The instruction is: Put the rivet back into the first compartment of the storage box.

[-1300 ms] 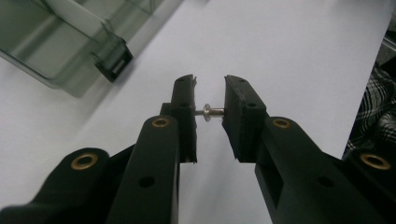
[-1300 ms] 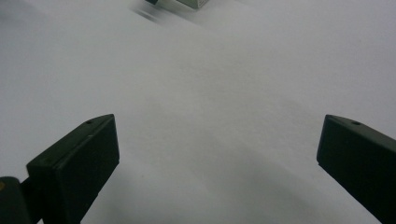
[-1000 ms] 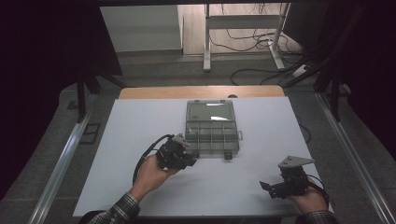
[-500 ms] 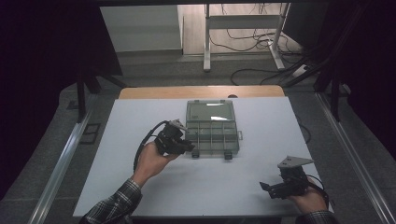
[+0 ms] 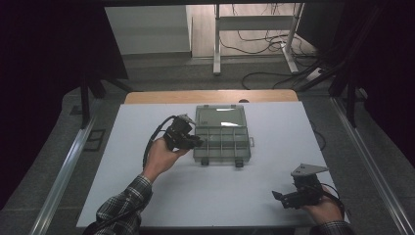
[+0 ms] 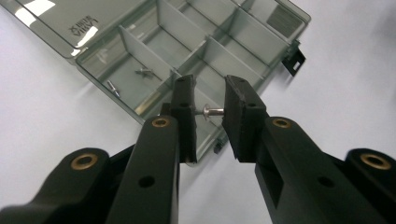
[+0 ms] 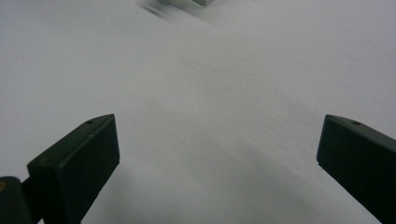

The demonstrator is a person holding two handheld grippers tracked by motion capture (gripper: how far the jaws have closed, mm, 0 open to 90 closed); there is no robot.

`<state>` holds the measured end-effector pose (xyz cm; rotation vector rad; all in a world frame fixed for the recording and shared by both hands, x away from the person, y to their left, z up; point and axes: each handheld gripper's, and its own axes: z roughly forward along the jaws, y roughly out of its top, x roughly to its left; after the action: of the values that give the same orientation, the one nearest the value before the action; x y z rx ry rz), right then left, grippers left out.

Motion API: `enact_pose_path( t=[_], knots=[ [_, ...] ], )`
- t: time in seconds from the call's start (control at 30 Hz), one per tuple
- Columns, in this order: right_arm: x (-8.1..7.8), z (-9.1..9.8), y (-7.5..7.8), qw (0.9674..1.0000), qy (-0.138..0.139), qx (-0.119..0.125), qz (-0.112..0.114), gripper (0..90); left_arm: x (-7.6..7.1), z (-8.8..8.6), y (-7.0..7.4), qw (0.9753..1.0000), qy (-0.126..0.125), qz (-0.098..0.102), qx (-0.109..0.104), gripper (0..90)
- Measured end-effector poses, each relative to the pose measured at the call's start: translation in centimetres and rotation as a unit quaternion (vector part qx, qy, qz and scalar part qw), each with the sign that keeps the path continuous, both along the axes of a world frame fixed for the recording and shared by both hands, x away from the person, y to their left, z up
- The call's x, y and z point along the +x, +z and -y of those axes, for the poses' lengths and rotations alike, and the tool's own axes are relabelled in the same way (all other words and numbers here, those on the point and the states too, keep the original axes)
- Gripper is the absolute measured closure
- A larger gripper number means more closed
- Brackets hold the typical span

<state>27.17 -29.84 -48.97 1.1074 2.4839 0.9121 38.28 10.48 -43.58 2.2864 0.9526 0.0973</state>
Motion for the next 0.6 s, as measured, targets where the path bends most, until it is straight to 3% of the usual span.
enact_pose_path(
  t=[0.6],
  knots=[
    [0.0,-0.1,-0.1,1.0000,0.002,-0.002,-0.002,0.0,3.9,0.3,-1.1,0.9993,0.036,-0.007,0.006,75.2]
  ],
)
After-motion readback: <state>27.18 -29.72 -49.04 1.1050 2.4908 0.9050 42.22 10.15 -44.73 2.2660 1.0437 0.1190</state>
